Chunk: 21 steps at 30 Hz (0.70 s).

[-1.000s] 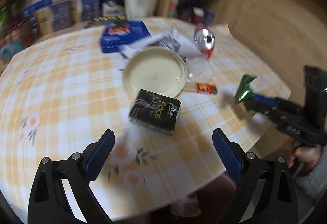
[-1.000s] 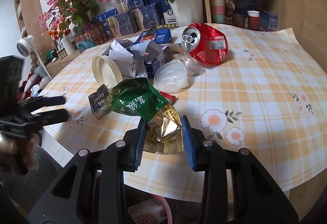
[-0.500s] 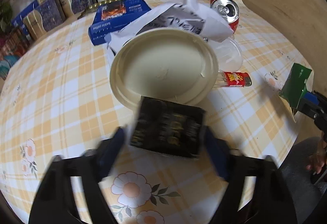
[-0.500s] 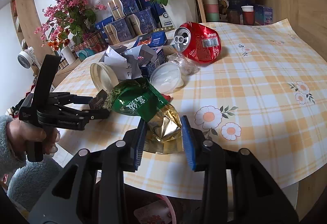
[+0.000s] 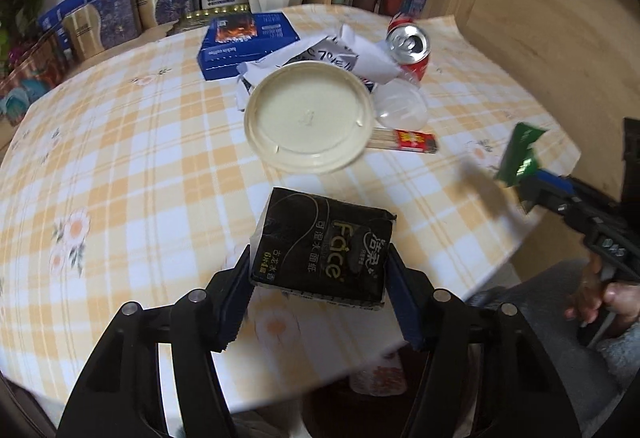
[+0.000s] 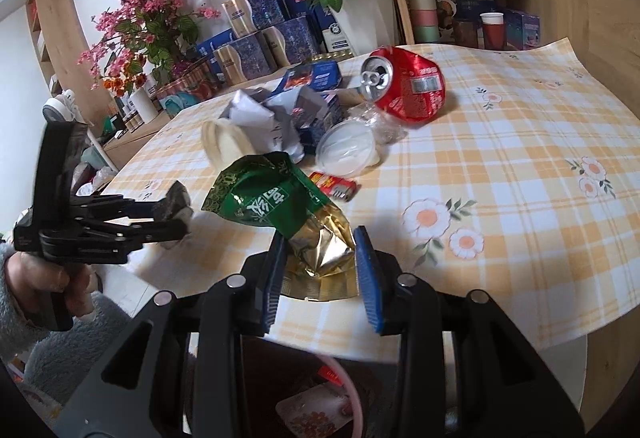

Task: Collect trash
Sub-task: 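Grasp the black Face tissue pack with the left tool while the right tool holds the wrapper, then drop the wrapper into the bin with the right tool while the left tool drops the tissue pack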

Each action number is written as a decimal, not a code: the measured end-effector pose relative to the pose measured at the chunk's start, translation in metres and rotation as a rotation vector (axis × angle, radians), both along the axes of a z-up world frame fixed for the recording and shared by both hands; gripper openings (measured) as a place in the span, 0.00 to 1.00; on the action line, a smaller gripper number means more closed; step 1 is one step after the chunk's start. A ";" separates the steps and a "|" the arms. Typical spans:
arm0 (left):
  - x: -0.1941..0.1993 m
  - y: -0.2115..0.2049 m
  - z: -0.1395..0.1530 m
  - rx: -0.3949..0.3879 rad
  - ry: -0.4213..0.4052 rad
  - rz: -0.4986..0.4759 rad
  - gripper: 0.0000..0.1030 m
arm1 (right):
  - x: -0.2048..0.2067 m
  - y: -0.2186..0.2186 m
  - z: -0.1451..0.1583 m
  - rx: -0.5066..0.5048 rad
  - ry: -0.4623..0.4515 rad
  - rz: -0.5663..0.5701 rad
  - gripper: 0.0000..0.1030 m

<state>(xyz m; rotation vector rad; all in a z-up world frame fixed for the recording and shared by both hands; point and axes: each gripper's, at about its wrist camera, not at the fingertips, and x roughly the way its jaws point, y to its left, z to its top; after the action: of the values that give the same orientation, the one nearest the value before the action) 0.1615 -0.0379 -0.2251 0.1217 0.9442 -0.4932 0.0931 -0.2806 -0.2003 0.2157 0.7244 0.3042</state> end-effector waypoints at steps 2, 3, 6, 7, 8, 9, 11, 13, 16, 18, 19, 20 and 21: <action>-0.014 0.005 0.005 -0.026 -0.004 0.010 0.59 | -0.009 0.006 -0.001 -0.002 0.019 0.013 0.35; -0.024 0.009 0.008 -0.043 -0.010 0.016 0.59 | -0.012 0.009 -0.001 -0.002 0.024 0.019 0.35; -0.053 0.019 0.015 -0.089 -0.030 0.024 0.59 | -0.029 0.023 -0.005 -0.006 0.052 0.048 0.35; -0.064 0.023 0.017 -0.107 -0.033 0.026 0.59 | -0.034 0.028 -0.006 -0.015 0.060 0.060 0.35; -0.075 0.029 0.017 -0.138 -0.027 0.022 0.59 | -0.039 0.034 -0.008 -0.024 0.067 0.074 0.35; -0.082 0.033 0.017 -0.161 -0.024 0.019 0.59 | -0.044 0.040 -0.010 -0.032 0.077 0.088 0.35; -0.098 0.041 0.016 -0.177 -0.026 0.014 0.59 | -0.051 0.048 -0.015 -0.038 0.100 0.108 0.35; -0.112 0.048 0.015 -0.157 -0.046 0.018 0.59 | -0.056 0.059 -0.023 -0.062 0.133 0.134 0.35; -0.119 0.058 0.010 -0.188 -0.040 0.048 0.59 | -0.060 0.075 -0.041 -0.104 0.197 0.169 0.35; -0.122 0.063 0.007 -0.218 -0.042 0.063 0.59 | -0.061 0.082 -0.050 -0.126 0.228 0.180 0.35; -0.122 0.064 0.006 -0.221 -0.041 0.064 0.59 | -0.061 0.085 -0.057 -0.142 0.251 0.183 0.35; -0.122 0.063 0.004 -0.223 -0.030 0.060 0.59 | -0.060 0.087 -0.062 -0.154 0.268 0.184 0.35; -0.122 0.063 0.002 -0.223 -0.024 0.054 0.59 | -0.059 0.089 -0.067 -0.167 0.289 0.184 0.35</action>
<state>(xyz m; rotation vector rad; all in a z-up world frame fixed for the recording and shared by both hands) 0.0395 0.0249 -0.2226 -0.0987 0.8611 -0.5419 0.0342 -0.1916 -0.2674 0.0339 1.0538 0.3900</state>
